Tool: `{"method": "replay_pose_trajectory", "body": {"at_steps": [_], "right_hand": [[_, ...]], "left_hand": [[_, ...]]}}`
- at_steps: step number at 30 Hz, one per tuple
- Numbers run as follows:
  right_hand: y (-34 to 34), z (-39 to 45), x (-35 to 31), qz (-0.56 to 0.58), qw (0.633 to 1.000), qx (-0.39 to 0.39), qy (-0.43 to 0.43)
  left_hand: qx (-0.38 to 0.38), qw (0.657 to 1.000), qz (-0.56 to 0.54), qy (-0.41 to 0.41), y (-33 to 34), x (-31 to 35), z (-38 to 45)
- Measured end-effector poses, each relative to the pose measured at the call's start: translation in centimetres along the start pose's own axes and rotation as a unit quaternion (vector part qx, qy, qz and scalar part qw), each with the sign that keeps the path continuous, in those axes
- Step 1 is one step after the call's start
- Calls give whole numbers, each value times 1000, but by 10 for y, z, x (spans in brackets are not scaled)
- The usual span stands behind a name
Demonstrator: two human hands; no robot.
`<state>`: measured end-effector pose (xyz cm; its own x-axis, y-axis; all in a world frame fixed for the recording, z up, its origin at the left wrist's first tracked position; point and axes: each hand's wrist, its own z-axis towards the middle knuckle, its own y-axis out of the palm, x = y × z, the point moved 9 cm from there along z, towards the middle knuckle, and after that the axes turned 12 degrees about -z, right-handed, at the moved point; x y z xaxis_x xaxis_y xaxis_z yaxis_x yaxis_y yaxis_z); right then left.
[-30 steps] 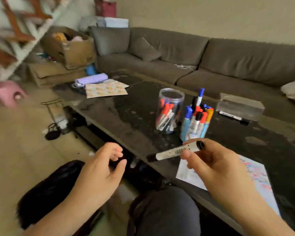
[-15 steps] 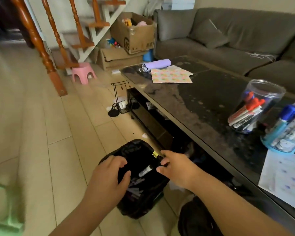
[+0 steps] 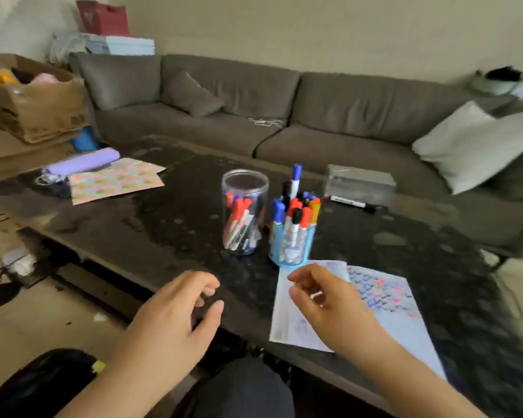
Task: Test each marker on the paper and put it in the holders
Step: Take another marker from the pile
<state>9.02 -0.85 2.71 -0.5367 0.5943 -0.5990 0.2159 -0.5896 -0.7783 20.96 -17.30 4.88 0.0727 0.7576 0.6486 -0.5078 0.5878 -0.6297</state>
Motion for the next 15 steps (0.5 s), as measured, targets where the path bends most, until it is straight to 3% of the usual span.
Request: {"method": "replay_pose_trajectory", "body": {"at_steps": [7,15], "right_hand": [[-110,-15,147,-49,979,110,166],[-127,2,255,-98,961,68,248]], "left_hand": [[-146,976,-64,150,176,87,100],[-186,976,51,105,326,71,188]]}}
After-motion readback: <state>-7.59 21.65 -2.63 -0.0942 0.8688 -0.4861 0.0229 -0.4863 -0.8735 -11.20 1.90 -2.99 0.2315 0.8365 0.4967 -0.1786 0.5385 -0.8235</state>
